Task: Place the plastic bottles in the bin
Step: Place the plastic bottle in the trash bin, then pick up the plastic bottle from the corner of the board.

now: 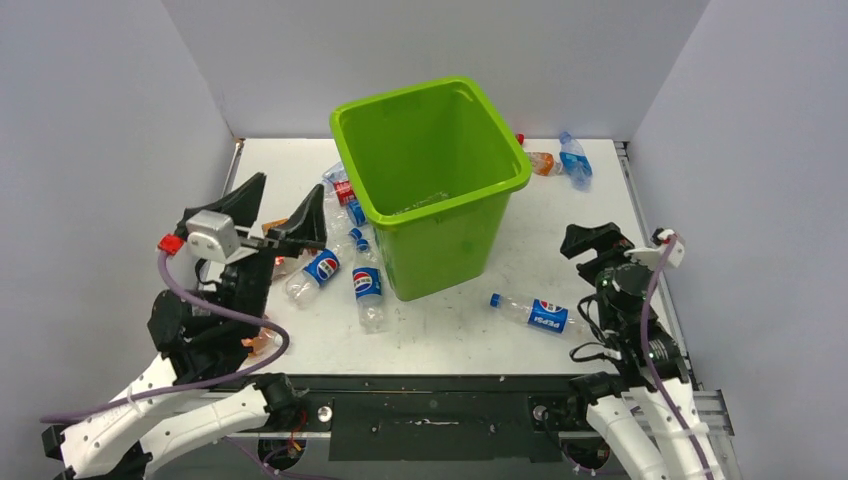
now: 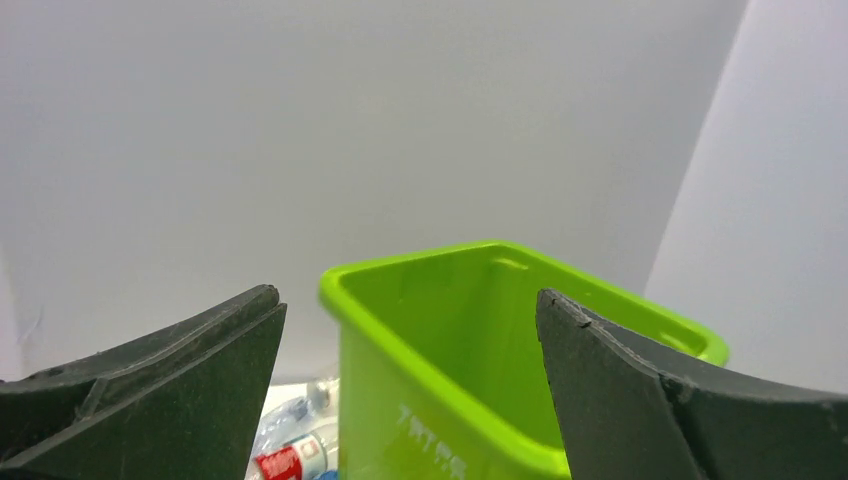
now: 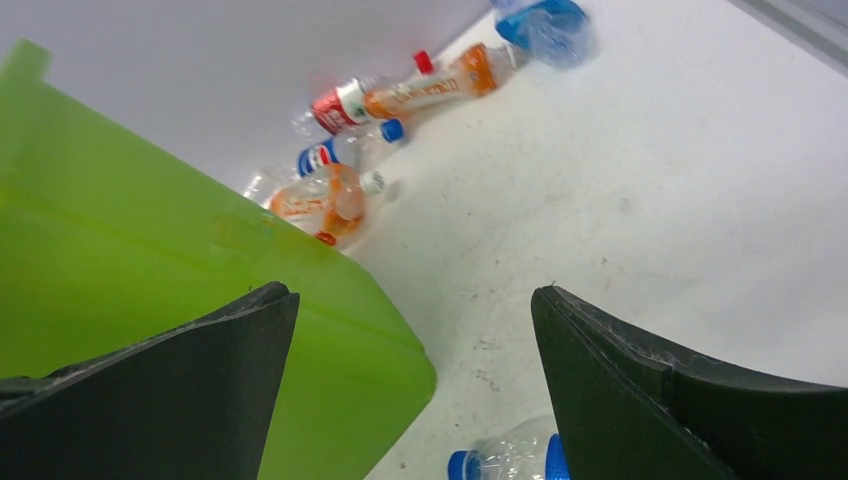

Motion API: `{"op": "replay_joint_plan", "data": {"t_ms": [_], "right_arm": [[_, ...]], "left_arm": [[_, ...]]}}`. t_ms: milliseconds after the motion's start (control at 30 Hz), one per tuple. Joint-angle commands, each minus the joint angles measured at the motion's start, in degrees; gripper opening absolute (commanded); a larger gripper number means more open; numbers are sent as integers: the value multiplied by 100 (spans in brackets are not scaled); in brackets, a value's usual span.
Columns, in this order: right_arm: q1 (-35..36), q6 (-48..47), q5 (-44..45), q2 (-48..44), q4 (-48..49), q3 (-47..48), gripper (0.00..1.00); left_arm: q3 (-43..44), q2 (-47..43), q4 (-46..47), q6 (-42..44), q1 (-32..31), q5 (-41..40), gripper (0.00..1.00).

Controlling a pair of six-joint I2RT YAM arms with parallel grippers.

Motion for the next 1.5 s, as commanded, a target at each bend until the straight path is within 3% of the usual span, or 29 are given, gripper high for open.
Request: {"op": "replay_joint_plan", "data": {"t_ms": [0, 167, 333, 467, 767, 1100, 1300, 1467], "right_arm": [[40, 371, 513, 678, 985, -349, 90], [-154, 295, 814, 2296, 1864, 21, 92], [-995, 363, 249, 4122, 2575, 800, 94], [-1388, 243, 167, 5640, 2830, 1729, 96], [-1694, -606, -145, 8366, 2976, 3817, 98], [-1675, -1860, 255, 9753, 2610, 5736, 98], [-1682, -2730, 171, 10404, 2220, 6412, 98], [-1760, -2811, -143, 10571, 2171, 6439, 97]], "left_arm": [[-1294, -709, 790, 237, 31, -723, 96], [-2041, -1602, 442, 341, 37, -1012, 96], [-2239, -2271, -290, 35, 32, -1243, 96], [-2730, -2860, -356, -413, 177, -1262, 96], [-2611, -2460, -693, -764, 438, -704, 96], [-2535, -2217, -879, -922, 614, -275, 96], [-2522, -2208, -906, -898, 672, -228, 96], [-2521, -2170, -908, -906, 726, -5, 96]]}}
